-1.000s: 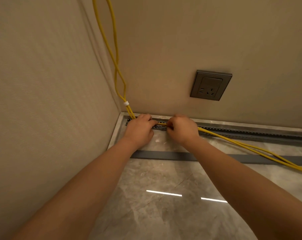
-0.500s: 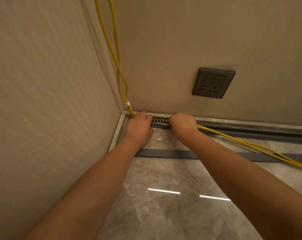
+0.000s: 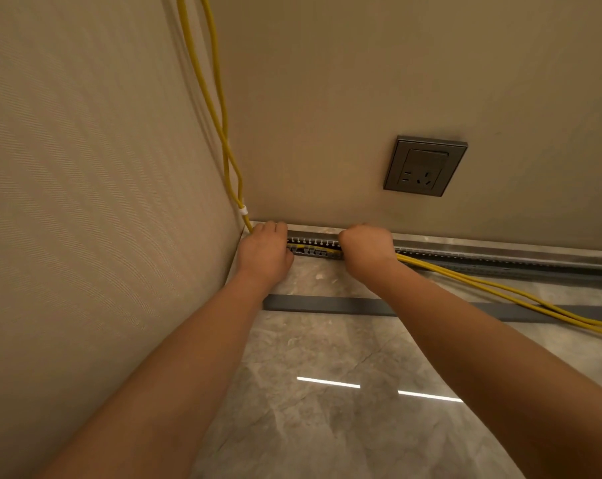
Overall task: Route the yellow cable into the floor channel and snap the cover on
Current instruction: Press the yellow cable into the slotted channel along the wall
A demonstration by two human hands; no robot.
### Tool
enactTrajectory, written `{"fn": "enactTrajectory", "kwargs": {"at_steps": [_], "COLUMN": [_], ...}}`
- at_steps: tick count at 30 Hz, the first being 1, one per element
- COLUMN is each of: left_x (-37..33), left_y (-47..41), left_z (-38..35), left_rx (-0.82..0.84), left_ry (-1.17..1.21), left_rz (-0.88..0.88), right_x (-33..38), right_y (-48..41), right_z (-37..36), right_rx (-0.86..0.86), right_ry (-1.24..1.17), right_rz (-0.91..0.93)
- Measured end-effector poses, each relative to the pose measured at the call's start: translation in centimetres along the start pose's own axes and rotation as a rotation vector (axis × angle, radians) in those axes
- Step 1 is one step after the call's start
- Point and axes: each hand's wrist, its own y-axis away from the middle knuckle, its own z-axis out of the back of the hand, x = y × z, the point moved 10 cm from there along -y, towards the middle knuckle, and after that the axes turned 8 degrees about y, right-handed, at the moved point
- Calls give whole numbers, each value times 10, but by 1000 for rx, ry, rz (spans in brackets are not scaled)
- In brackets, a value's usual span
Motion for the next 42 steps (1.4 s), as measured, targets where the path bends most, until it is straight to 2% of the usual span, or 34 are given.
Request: {"fn": "enactTrajectory", "kwargs": {"at_steps": [11,15,21,24,28,34,38,42], "left_x": [0,-11,-68,-103,-138,-167,-177,-178], "left_y": [5,7,7,7,8,8,9,9], "left_z": [-11,-6,-4,-6,-11,-20,-24,-24], "left_rx": [52,71,29,31,37,46,53,39], "left_ry": [-102,-30,99,136,163,198,209,207], "left_rz": [50,84,-100,-205,-310,-380,-407,-389], "right_x": [-1,-13,-51,-68,-90,-124,-140,-148], "right_y": [8,11,25,36,50,72,86,97], "right_z": [-3,-12,-24,-25,-32,-51,-65,-71], "right_rx": [-28,10,-68,-145,-188,-131,-117,-146], "right_ry": [-56,-255,-793,-914,-851,-480,-413,-353], "right_rz": [24,54,-52,-98,-166,-340,-440,-431]}}
